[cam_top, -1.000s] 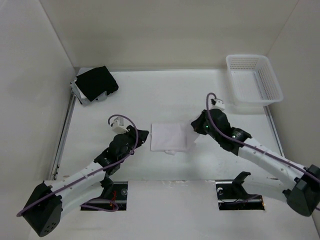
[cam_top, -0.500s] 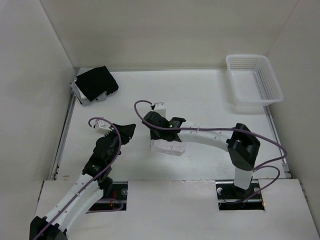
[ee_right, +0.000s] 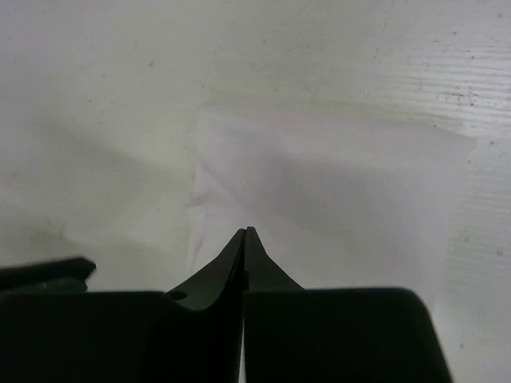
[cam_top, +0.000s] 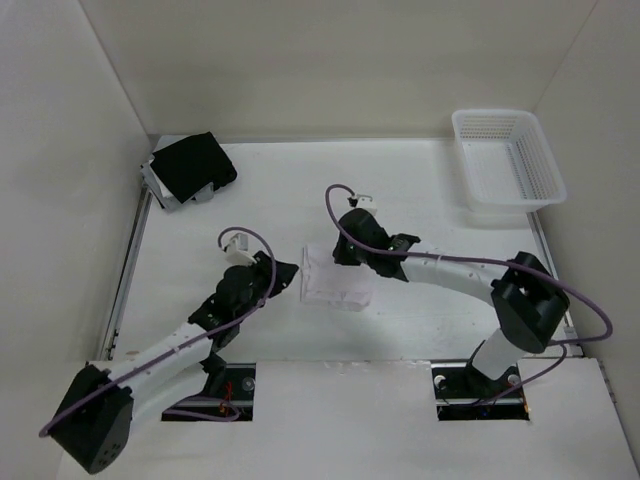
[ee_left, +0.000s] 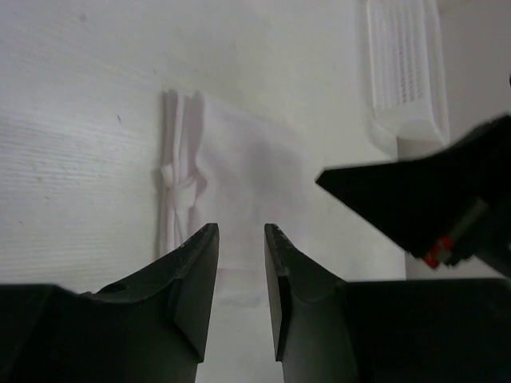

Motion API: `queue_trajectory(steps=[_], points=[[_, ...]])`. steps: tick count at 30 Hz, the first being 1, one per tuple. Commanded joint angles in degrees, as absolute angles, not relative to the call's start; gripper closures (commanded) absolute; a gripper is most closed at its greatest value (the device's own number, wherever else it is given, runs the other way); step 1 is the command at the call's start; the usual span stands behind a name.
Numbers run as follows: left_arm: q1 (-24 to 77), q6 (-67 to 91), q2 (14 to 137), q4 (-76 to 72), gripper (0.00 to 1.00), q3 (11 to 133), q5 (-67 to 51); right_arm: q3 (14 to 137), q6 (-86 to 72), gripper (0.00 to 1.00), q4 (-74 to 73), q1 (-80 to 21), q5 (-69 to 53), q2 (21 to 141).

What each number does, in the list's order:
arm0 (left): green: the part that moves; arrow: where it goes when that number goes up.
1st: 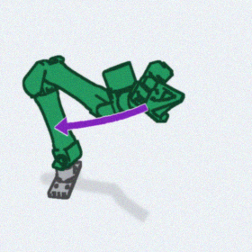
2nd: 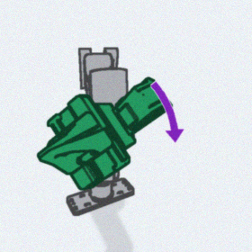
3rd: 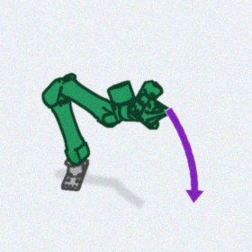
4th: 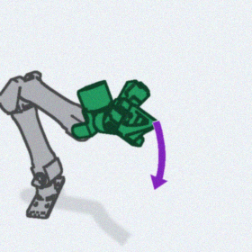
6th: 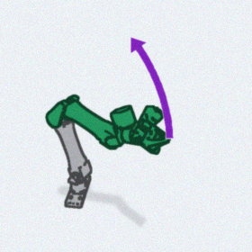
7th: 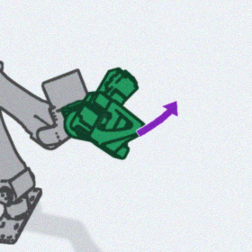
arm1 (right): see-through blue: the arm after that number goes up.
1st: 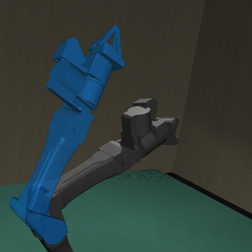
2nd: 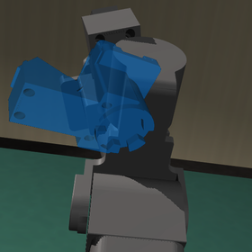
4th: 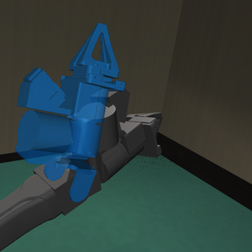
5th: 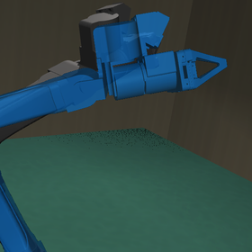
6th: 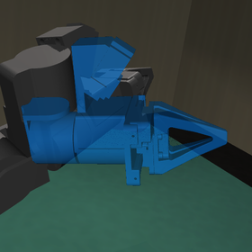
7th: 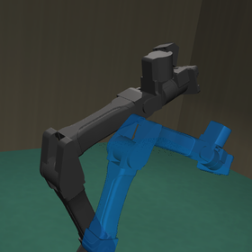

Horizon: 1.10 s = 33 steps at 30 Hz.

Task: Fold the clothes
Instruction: Fold the tank top

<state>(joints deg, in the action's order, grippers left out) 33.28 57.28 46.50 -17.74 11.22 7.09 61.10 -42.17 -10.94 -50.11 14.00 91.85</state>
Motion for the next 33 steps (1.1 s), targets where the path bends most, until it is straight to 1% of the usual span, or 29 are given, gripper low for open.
queue_trajectory(steps=[1, 5, 8, 12, 14, 19, 23, 26, 33], points=[[38.52, 56.07, 52.89, -28.38, 0.74, 14.24, 9.48, 58.45, -41.31, 0.99, 4.81, -47.95, 1.95, 95.96], [42.75, 56.42, 62.28, -33.55, 0.78, 13.98, 13.17, 58.53, -42.10, 0.99, 12.29, -45.92, -2.89, 100.62], [43.98, 56.60, 69.75, -38.13, 0.80, 13.89, 13.27, 59.23, -43.15, 0.99, 16.95, -45.31, -4.83, 104.05], [44.16, 57.39, 77.85, -40.34, 0.82, 13.80, 13.62, 60.38, -45.78, 0.99, 21.00, -44.34, -6.41, 108.97], [43.73, 58.79, 79.97, -40.34, 0.83, 13.36, 13.19, 60.56, -46.93, 0.99, 22.93, -43.81, -6.77, 111.17], [44.25, 59.94, 76.74, -39.12, 0.84, 10.90, 13.97, 61.87, -49.30, 0.99, 25.04, -41.97, -7.38, 115.04], [45.13, 59.85, 72.43, -35.17, 0.84, 9.93, 15.20, 63.63, -52.20, 0.98, 28.47, -40.30, -9.31, 117.59], [45.83, 59.68, 71.37, -33.31, 0.84, 9.76, 15.29, 65.12, -54.92, 0.98, 30.06, -39.24, -10.54, 119.44], [47.76, 58.98, 68.83, -30.33, 0.85, 9.40, 15.29, 68.55, -58.88, 0.97, 28.83, -38.01, -9.58, 120.76]])
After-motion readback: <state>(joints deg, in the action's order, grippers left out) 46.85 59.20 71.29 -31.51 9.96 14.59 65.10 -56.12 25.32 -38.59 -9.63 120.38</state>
